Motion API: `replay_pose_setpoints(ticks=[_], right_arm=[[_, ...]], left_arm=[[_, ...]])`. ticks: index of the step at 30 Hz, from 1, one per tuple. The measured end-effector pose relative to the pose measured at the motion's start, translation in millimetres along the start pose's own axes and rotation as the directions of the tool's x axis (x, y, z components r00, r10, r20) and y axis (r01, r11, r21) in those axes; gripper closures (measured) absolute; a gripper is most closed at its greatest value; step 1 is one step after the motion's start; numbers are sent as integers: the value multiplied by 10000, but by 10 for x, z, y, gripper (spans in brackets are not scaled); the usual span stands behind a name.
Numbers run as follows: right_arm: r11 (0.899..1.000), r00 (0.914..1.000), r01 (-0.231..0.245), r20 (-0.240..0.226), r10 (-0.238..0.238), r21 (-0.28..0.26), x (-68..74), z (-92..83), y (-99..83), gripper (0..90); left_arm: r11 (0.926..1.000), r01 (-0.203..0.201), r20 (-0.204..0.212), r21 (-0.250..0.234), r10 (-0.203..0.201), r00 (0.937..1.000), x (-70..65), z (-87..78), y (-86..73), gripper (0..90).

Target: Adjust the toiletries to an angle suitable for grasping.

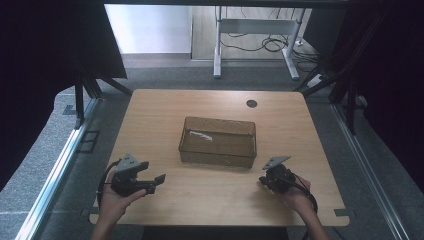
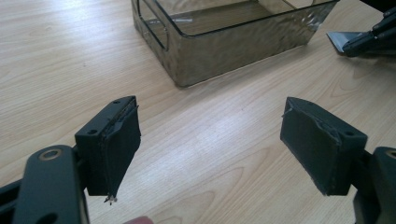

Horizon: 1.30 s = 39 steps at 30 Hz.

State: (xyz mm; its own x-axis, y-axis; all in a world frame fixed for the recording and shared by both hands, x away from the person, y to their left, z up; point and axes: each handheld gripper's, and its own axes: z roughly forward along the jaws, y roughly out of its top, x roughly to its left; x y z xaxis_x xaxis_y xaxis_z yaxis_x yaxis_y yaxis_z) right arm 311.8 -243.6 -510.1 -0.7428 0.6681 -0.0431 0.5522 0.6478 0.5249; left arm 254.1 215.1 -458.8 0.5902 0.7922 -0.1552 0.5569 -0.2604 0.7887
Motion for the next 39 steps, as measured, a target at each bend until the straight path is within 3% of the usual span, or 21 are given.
replay_pose_setpoints(ticks=[16,31,36,38,39], right_arm=[[9998,9998,-170,76,169,95,-96,25,1,897],[9959,9953,-882,426,873,198,-349,5,1,896],[9951,9950,-949,270,957,-285,-316,-96,-6,820],[9948,9952,-909,311,923,-454,-287,-157,-6,731],[9948,9952,-909,311,923,-454,-287,-157,-6,731]], left_arm=[[10000,-47,30,65,47,10000,-21,23,-1,204],[9998,-101,116,190,99,9999,-43,70,-9,204],[9998,-109,113,195,107,9999,-51,71,-7,204],[9998,-102,113,197,99,9999,-49,72,-8,204],[9998,-102,113,197,99,9999,-49,72,-8,204]])
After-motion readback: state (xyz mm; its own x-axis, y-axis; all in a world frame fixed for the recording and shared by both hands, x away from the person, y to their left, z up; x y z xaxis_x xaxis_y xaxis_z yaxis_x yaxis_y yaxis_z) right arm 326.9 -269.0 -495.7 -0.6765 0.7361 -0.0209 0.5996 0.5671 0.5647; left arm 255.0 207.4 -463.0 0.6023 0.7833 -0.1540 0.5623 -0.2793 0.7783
